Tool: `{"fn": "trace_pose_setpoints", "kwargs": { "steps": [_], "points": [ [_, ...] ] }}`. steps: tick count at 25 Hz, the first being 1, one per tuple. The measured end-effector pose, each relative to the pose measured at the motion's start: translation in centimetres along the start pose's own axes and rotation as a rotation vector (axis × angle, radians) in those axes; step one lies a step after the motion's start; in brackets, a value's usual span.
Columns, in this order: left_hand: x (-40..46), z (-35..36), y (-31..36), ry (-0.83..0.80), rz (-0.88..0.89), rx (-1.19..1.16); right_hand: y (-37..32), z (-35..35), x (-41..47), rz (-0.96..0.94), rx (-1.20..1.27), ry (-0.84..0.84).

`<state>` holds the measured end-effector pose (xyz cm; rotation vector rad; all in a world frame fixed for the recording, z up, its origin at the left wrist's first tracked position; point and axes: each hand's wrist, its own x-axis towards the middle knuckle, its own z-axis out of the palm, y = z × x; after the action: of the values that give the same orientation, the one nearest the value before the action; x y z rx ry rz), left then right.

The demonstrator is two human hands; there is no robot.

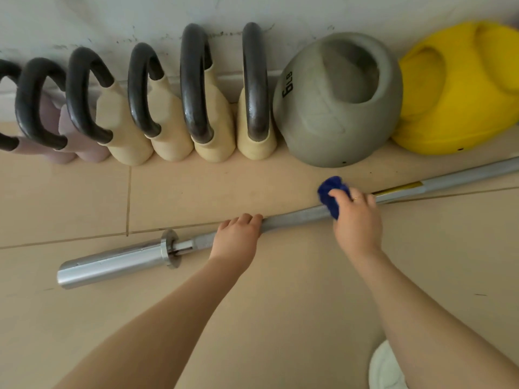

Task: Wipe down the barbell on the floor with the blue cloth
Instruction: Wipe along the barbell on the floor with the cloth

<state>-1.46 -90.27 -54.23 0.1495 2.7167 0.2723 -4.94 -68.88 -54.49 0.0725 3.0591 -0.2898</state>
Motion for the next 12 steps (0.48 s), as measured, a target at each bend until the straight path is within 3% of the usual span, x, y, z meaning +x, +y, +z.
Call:
{"fn": "trace_pose_setpoints", "kwargs": {
  "steps": [2,6,8,9,11,12],
  "points": [
    [-0.1,-0.1,0.1,-0.017,-0.010,0.042,-0.7,0.2,0.0,0.167,-0.007,0.018],
    [0.0,-0.6,0.6,-0.089,-0.074,-0.002,-4.4,1.0,-2.7,-0.383,-0.010,-0.111],
    [-0.1,-0.4,0.8,-0.134,-0.058,0.016,-2.3,-0.3,-0.9,-0.459,0.001,-0.217],
    [-0.3,-0.3,0.9,-0.153,-0.048,0.024,-0.7,-0.7,-0.1,-0.345,-0.008,-0.259],
    [-0.7,0.1,1.1,-0.169,-0.041,0.035,1.3,-1.0,0.3,0.054,-0.072,-0.208],
    [-0.9,0.2,1.3,-0.165,-0.045,0.036,0.5,-1.0,-0.2,0.149,-0.107,-0.203]
  ]
}}
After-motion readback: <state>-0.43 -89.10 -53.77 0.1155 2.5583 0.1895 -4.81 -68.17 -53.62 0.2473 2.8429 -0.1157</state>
